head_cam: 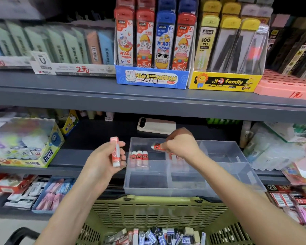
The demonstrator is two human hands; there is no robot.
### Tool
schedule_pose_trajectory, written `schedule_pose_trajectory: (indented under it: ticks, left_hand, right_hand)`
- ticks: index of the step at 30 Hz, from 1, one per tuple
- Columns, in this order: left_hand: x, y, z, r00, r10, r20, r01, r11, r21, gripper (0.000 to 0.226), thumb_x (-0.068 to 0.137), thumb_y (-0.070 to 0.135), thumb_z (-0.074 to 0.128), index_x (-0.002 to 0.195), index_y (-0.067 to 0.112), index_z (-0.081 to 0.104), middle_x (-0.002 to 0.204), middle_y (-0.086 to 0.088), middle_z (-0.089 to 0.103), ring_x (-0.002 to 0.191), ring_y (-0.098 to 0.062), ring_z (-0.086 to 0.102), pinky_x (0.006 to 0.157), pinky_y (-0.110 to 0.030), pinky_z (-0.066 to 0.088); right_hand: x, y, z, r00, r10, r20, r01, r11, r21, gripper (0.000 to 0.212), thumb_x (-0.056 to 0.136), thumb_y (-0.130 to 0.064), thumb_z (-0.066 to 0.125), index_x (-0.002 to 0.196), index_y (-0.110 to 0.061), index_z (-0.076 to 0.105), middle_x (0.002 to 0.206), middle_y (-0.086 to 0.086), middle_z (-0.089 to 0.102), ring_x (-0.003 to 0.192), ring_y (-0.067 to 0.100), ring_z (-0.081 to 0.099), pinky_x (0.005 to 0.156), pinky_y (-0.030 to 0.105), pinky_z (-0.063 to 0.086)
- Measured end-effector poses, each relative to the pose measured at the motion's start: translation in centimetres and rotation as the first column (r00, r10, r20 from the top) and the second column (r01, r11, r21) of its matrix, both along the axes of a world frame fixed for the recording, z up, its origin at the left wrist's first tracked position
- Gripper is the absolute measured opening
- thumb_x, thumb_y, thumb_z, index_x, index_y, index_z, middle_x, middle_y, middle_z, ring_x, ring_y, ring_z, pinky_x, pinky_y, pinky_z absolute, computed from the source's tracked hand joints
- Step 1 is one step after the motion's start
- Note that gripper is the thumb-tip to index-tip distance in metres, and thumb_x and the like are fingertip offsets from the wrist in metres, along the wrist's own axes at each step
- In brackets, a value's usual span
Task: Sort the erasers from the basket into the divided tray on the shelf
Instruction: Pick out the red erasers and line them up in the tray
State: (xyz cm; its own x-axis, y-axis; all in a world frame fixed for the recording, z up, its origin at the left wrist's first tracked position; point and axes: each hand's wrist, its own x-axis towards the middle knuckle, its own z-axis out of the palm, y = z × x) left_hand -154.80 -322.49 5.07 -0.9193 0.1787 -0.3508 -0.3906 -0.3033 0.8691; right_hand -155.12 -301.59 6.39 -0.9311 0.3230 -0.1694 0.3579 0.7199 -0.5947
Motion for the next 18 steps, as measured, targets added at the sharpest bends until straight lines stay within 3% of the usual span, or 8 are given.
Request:
schedule_pose_trajectory:
  ticks: [2, 5, 7, 9, 13, 18]
  left_hand:
    - [0.3, -0.5, -0.5, 0.996, -0.039, -0.075, 0.033, 0.997, -0.076, 0.025, 0.099, 0.016, 0.045, 0.106, 0.002, 0.064, 0.069, -0.005, 0.063, 0.062, -0.015, 0.060, 0.061, -0.029, 0.050]
    - [0.8, -0.8, -0.8, 0.973, -0.111, -0.202, 0.063, 0.971, -0.232, 0.024, 0.093, 0.030, 0.052, 0.090, 0.025, 0.075, 0.085, 0.005, 0.074, 0.080, -0.011, 0.068, 0.078, -0.030, 0.047]
    - [1.0, -1.1, -1.0, 0.964, -0.115, -0.241, 0.052, 0.966, -0.254, 0.019, 0.082, 0.042, 0.058, 0.088, 0.037, 0.075, 0.096, 0.013, 0.073, 0.093, -0.007, 0.066, 0.088, -0.030, 0.044]
    - [0.9, -1.4, -1.3, 0.960, -0.113, -0.258, 0.045, 0.966, -0.255, 0.026, 0.076, 0.047, 0.061, 0.096, 0.037, 0.074, 0.102, 0.018, 0.071, 0.101, -0.006, 0.062, 0.094, -0.030, 0.042]
    - [0.7, -1.8, -1.8, 0.956, -0.115, -0.271, 0.059, 0.977, -0.205, 0.018, 0.086, 0.033, 0.061, 0.099, 0.031, 0.073, 0.097, 0.013, 0.073, 0.092, -0.006, 0.066, 0.084, -0.024, 0.047]
    - [0.4, -1.7, -2.2, 0.957, -0.097, -0.274, 0.063, 0.989, -0.131, 0.019, 0.088, 0.021, 0.063, 0.105, 0.017, 0.070, 0.089, -0.003, 0.074, 0.080, -0.011, 0.069, 0.071, -0.022, 0.055]
  right_hand:
    - [-1.5, -0.9, -0.5, 0.995, -0.027, 0.094, 0.014, 0.991, 0.136, 0.030, 0.071, -0.034, 0.075, 0.069, -0.010, 0.056, 0.063, 0.001, 0.053, 0.059, 0.019, 0.057, 0.054, 0.021, 0.041]
    - [-3.0, -2.4, -1.0, 0.987, -0.040, 0.154, -0.002, 0.965, 0.261, 0.025, 0.072, -0.027, 0.073, 0.077, -0.015, 0.052, 0.079, 0.002, 0.057, 0.081, 0.022, 0.065, 0.062, 0.023, 0.046]
    - [-3.5, -3.1, -1.3, 0.980, -0.030, 0.198, -0.031, 0.954, 0.299, 0.018, 0.073, -0.017, 0.069, 0.078, -0.014, 0.052, 0.082, 0.003, 0.058, 0.081, 0.022, 0.064, 0.065, 0.025, 0.049]
    - [-3.7, -3.3, -1.5, 0.963, -0.004, 0.270, -0.089, 0.939, 0.333, 0.018, 0.073, -0.015, 0.069, 0.073, -0.013, 0.052, 0.075, 0.001, 0.059, 0.070, 0.018, 0.062, 0.064, 0.025, 0.048]
    - [-4.0, -3.6, -0.6, 0.901, 0.062, 0.430, -0.257, 0.874, 0.413, 0.021, 0.074, -0.024, 0.070, 0.064, -0.015, 0.054, 0.064, -0.004, 0.062, 0.049, 0.012, 0.053, 0.052, 0.021, 0.044]
    - [-4.2, -4.4, -1.1, 0.847, 0.111, 0.520, -0.414, 0.752, 0.513, 0.011, 0.077, -0.011, 0.058, 0.068, -0.012, 0.051, 0.066, 0.000, 0.050, 0.057, 0.016, 0.048, 0.063, 0.025, 0.044]
